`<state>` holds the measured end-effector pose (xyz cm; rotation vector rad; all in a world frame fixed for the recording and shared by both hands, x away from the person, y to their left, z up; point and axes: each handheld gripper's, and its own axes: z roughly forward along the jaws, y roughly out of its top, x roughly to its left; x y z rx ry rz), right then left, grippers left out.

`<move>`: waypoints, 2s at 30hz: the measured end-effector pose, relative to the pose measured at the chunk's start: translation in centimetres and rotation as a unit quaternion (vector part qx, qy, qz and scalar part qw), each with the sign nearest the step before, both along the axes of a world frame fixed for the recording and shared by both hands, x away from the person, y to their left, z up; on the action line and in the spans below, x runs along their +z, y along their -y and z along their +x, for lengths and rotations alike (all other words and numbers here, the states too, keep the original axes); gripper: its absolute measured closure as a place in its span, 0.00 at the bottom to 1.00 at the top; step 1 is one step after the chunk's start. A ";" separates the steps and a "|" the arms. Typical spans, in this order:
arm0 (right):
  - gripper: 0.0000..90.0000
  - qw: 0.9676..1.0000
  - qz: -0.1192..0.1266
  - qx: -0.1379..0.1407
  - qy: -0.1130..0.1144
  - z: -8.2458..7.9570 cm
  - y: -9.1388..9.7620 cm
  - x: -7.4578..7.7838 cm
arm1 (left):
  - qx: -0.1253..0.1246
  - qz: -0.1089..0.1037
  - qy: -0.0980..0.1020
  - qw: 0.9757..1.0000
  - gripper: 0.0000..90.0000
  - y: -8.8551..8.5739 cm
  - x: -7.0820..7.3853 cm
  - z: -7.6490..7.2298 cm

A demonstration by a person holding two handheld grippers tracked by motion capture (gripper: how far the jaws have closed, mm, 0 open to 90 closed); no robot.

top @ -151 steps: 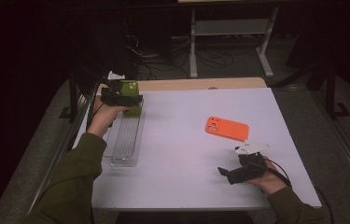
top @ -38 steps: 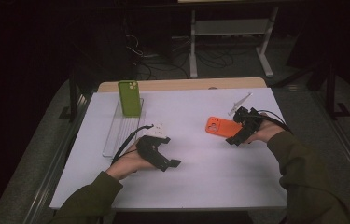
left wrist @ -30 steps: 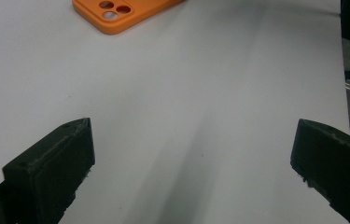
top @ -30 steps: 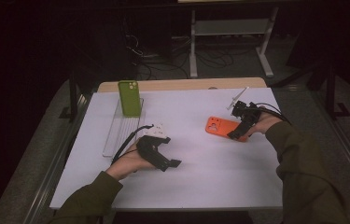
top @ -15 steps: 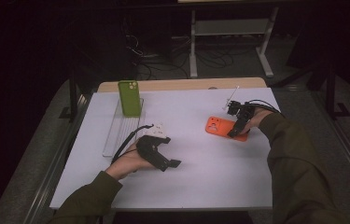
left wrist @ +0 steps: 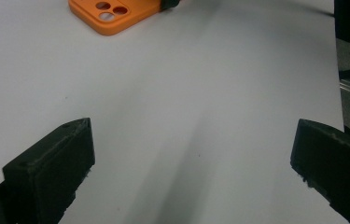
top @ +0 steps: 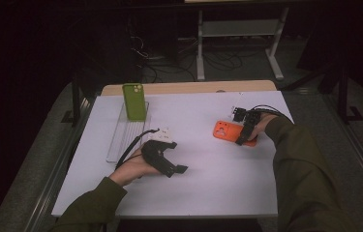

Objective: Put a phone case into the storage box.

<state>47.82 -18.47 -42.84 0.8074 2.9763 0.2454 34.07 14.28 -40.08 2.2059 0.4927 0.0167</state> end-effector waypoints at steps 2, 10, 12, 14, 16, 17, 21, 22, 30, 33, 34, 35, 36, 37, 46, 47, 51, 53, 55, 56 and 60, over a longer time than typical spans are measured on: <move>0.08 1.000 0.001 0.002 -0.003 0.1 0.1 0.0 | 0.001 -0.001 0.000 1.000 0.00 0.0 0.0 0.0; 0.12 1.000 -0.007 0.020 -0.014 0.3 -0.2 -0.1 | 0.000 0.001 0.000 1.000 0.00 -0.1 0.0 0.1; 0.12 1.000 -0.008 0.022 -0.014 0.3 -0.2 -0.2 | 0.000 0.001 0.000 1.000 0.00 -0.1 0.0 0.0; 0.13 1.000 -0.008 0.026 -0.014 0.4 -0.2 -0.2 | -0.001 0.000 0.000 1.000 0.00 -0.1 0.0 0.0; 0.14 1.000 -0.006 0.026 -0.015 0.4 -0.2 -0.1 | -0.001 -0.001 0.000 1.000 0.00 -0.1 0.1 0.0; 0.15 0.999 -0.005 0.029 -0.015 0.4 -0.1 -0.1 | -0.002 -0.002 0.001 1.000 0.00 -0.2 0.1 0.0; 0.16 0.999 -0.006 0.032 -0.014 0.3 -0.1 0.0 | -0.003 0.000 0.006 1.000 0.00 -0.2 0.2 -0.1; 0.16 0.999 -0.007 0.033 -0.014 0.3 -0.2 0.0 | -0.002 -0.002 0.008 1.000 0.00 -0.2 0.3 0.0; 0.17 0.999 0.006 0.043 -0.007 -0.5 -0.4 1.2 | -0.015 0.004 0.023 1.000 0.00 -0.2 1.2 0.0; 0.17 0.998 0.014 0.059 0.001 -1.4 -0.8 2.1 | -0.024 0.014 0.031 0.999 0.00 -0.3 1.6 0.3; 0.17 0.998 0.015 0.068 0.003 -1.6 -1.0 2.4 | -0.027 0.017 0.034 0.999 0.00 -0.3 1.8 0.4; 0.17 0.997 0.015 0.074 0.006 -1.9 -1.2 2.6 | -0.026 0.013 0.033 0.999 0.00 -0.3 1.9 0.4; 0.17 0.997 0.016 0.080 0.007 -2.2 -1.5 2.8 | -0.031 0.018 0.037 0.999 0.00 -0.5 2.1 0.6; 0.17 0.996 0.020 0.086 0.008 -2.5 -1.8 3.2 | -0.028 0.015 0.035 0.999 0.00 -0.4 2.1 0.6; 0.17 0.990 0.017 0.140 0.014 -4.8 -4.4 4.0 | -0.051 0.038 0.041 0.997 0.00 0.0 2.5 1.6; 0.17 0.989 0.017 0.144 0.014 -5.0 -4.7 4.1 | -0.054 0.039 0.044 0.997 0.00 0.1 2.6 1.8; 0.17 0.985 0.024 0.168 0.020 -6.0 -6.0 4.5 | -0.064 0.040 0.046 0.996 0.00 0.4 2.7 2.4; 0.17 0.983 0.025 0.180 0.020 -6.5 -6.6 4.7 | -0.066 0.047 0.055 0.995 0.00 0.6 2.7 2.5; 0.17 0.981 0.028 0.190 0.020 -7.0 -7.1 4.9 | -0.070 0.047 0.056 0.995 0.00 0.9 2.6 2.7; 0.17 0.980 0.029 0.197 0.021 -7.2 -7.4 5.0 | -0.074 0.045 0.053 0.995 0.00 1.0 2.5 2.7; 0.17 0.975 0.034 0.216 0.027 -8.0 -8.2 5.5 | -0.089 0.052 0.055 0.993 0.00 1.6 2.1 2.8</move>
